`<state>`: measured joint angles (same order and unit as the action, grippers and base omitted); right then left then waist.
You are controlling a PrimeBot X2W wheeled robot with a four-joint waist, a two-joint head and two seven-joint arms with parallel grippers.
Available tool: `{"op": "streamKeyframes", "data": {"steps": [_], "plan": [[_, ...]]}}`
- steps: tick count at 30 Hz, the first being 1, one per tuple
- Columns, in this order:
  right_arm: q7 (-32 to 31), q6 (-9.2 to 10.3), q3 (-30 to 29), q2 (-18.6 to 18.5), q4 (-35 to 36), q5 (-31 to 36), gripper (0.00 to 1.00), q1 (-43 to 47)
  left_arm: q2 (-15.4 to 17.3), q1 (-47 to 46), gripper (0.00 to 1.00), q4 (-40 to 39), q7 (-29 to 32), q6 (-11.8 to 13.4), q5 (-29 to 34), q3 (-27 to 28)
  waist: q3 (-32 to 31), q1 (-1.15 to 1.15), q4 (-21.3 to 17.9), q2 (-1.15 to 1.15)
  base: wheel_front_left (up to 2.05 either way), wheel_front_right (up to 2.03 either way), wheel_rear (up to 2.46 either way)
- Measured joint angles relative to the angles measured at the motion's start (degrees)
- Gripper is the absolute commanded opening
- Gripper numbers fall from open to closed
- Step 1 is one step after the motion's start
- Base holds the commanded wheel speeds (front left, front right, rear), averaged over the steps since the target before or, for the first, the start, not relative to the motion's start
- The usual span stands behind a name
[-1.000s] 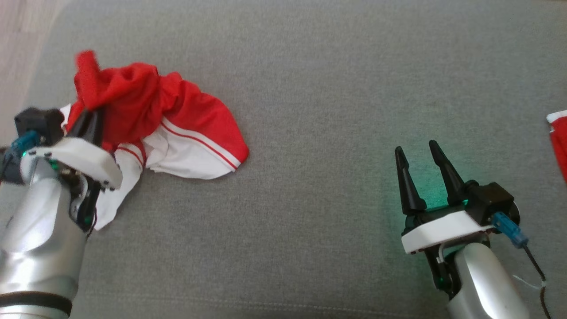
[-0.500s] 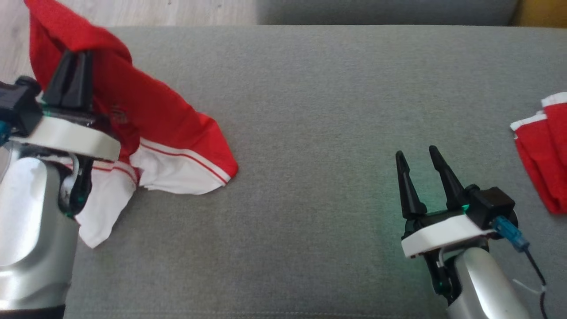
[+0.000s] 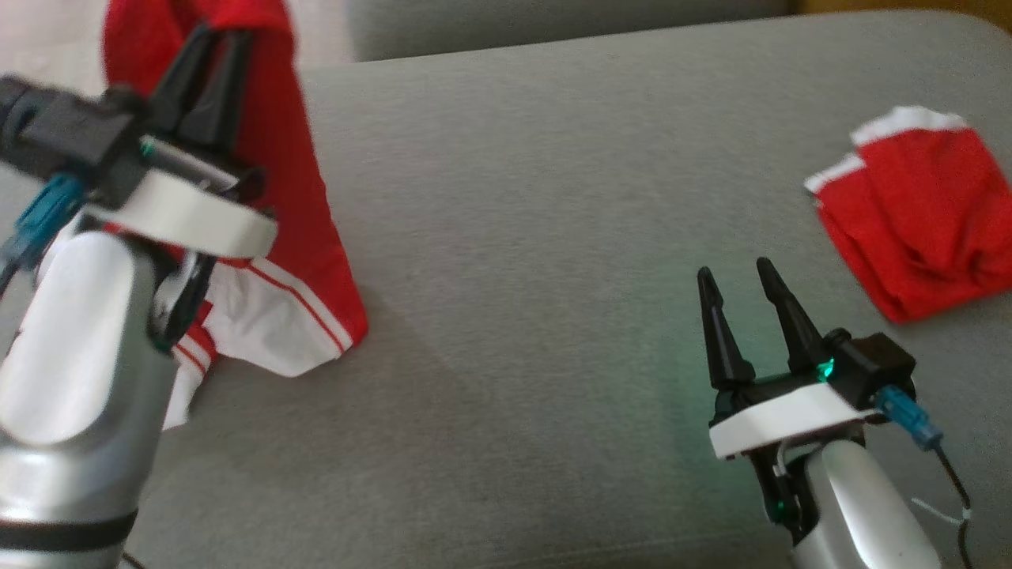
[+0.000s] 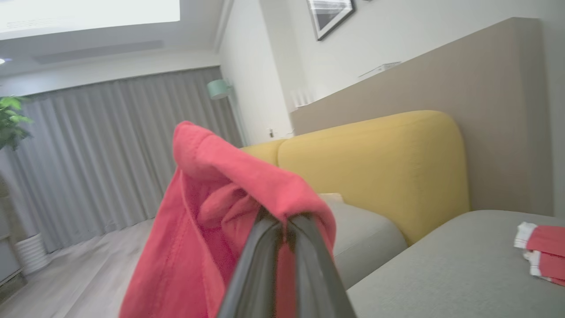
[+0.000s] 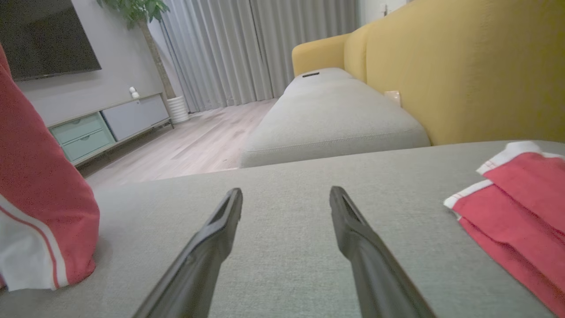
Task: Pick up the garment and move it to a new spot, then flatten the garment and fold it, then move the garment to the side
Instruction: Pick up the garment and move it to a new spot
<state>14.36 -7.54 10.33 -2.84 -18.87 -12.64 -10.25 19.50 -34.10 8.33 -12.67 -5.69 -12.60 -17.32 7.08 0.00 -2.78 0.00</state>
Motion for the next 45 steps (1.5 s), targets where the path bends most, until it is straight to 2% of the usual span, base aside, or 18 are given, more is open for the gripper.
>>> {"op": "streamKeyframes", "data": {"steps": [8, 11, 15, 16, 17, 20, 23, 27, 32, 39, 45], "plan": [[0.0, 0.0, 0.7, 0.0, 1.6, -1.7, 1.0, -2.4, -0.6, -7.8, 0.0, 1.8, 2.0, -1.5, 0.9, -11.8, 1.6, 0.01, -7.5, 0.0, 0.0, 0.0, 0.0], [0.0, 0.0, 1.6, 0.0, 1.9, -2.4, 1.0, -2.8, -1.9, -11.1, 0.0, 5.0, 2.0, -1.5, 0.8, -17.1, 2.7, 0.01, -10.4, 0.0, 0.0, 0.0, 0.0], [0.0, 0.0, 2.7, 0.0, 2.6, -3.5, 1.0, -3.7, -4.3, -15.4, 0.0, 11.1, 1.4, -1.9, -2.3, -23.2, 4.3, 0.01, -14.2, 0.0, 0.0, 0.0, 0.0], [0.0, 0.0, 2.9, 0.0, 2.7, -3.6, 1.0, -3.9, -5.1, -16.2, 0.38, 12.9, 1.2, -1.9, -3.3, -24.0, 4.7, 0.01, -15.0, 0.0, 0.0, 0.0, 0.0], [0.0, 0.0, 3.0, 0.0, 2.7, -3.7, 1.0, -4.0, -5.5, -16.9, 1.0, 14.7, 0.8, -1.9, -3.8, -24.8, 5.1, 0.01, -15.7, 0.0, 0.0, 0.0, 0.0], [0.0, 0.0, 2.9, 0.0, 2.8, -4.1, 1.0, -4.3, -7.0, -19.0, 1.0, 20.2, -0.8, -1.9, -5.3, -26.6, 6.6, 0.02, -17.8, 0.0, 0.0, 0.0, 0.0], [0.0, 0.0, 2.1, 0.0, 2.8, -4.1, 1.0, -4.3, -7.8, -19.5, 1.0, 22.2, -1.6, -1.9, -6.0, -26.7, 7.0, 0.02, -17.5, 0.0, 0.0, 0.0, 0.0], [0.0, 0.0, 1.4, 0.0, 2.8, -3.7, 1.0, -4.3, -7.7, -19.4, 1.0, 23.2, -1.6, -1.8, -6.3, -25.7, 6.4, 0.01, -15.5, 0.0, 0.0, 0.0, 0.0], [0.0, 0.0, -0.9, 0.0, 2.8, -1.2, 1.0, -4.3, -7.0, -17.1, 1.0, 18.8, -1.8, 0.0, -7.8, -19.4, 5.2, 0.01, -11.7, 0.0, 0.0, 0.0, 0.0], [0.0, 0.0, -4.1, 0.0, 3.0, 2.2, 1.0, -3.1, -3.8, -3.6, 1.0, 10.1, -2.0, 3.3, -9.0, -9.1, 2.6, 0.0, -5.2, 0.0, 0.0, 0.0, 0.0], [0.0, 0.0, -4.7, 0.0, 2.9, 3.3, 1.0, -0.1, -4.0, 10.9, 1.0, 4.3, -2.0, 5.1, -9.8, -3.1, -0.3, 0.0, -0.1, 0.0, 0.0, 0.0, 0.0]]}}
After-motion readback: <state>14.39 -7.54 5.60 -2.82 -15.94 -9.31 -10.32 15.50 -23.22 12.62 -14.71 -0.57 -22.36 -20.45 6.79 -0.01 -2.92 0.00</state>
